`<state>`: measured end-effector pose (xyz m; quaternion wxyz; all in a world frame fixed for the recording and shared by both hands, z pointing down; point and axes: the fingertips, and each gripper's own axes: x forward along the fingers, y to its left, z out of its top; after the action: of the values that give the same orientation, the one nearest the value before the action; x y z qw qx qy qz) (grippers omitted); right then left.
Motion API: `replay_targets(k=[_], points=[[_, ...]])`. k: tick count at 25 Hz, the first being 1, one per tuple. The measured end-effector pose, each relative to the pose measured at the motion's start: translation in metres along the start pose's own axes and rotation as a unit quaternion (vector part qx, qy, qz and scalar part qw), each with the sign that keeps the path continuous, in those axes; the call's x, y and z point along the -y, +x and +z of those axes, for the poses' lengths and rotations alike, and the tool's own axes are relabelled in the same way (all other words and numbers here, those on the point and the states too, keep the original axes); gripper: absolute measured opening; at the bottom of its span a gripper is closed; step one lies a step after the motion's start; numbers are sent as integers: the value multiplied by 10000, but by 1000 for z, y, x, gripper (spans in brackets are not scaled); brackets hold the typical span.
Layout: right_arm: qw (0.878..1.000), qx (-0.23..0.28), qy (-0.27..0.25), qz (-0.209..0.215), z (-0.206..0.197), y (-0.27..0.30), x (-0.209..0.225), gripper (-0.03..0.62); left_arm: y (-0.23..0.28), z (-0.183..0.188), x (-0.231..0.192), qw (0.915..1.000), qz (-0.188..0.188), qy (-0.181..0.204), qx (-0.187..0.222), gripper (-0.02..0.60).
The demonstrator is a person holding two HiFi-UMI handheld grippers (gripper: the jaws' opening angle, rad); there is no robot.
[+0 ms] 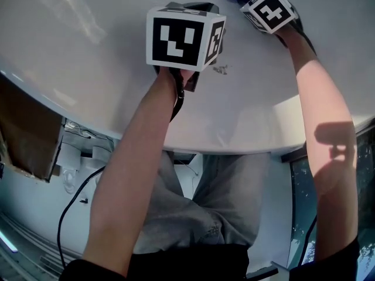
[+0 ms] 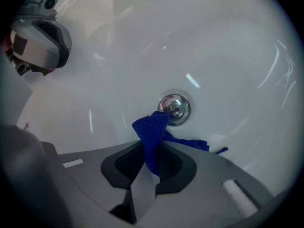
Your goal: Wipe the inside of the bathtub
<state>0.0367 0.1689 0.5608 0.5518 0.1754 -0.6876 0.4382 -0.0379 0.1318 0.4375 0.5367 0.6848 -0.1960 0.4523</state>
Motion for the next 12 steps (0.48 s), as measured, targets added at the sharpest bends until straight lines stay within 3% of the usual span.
replay_targets(k=[5, 12], points=[[9955, -590, -100, 732, -29, 8, -34, 66, -3, -1, 3, 9999, -118, 85, -59, 2], [9944, -335, 104, 994, -29, -3, -59, 64, -10, 2, 8, 9997, -238, 59, -82, 2]])
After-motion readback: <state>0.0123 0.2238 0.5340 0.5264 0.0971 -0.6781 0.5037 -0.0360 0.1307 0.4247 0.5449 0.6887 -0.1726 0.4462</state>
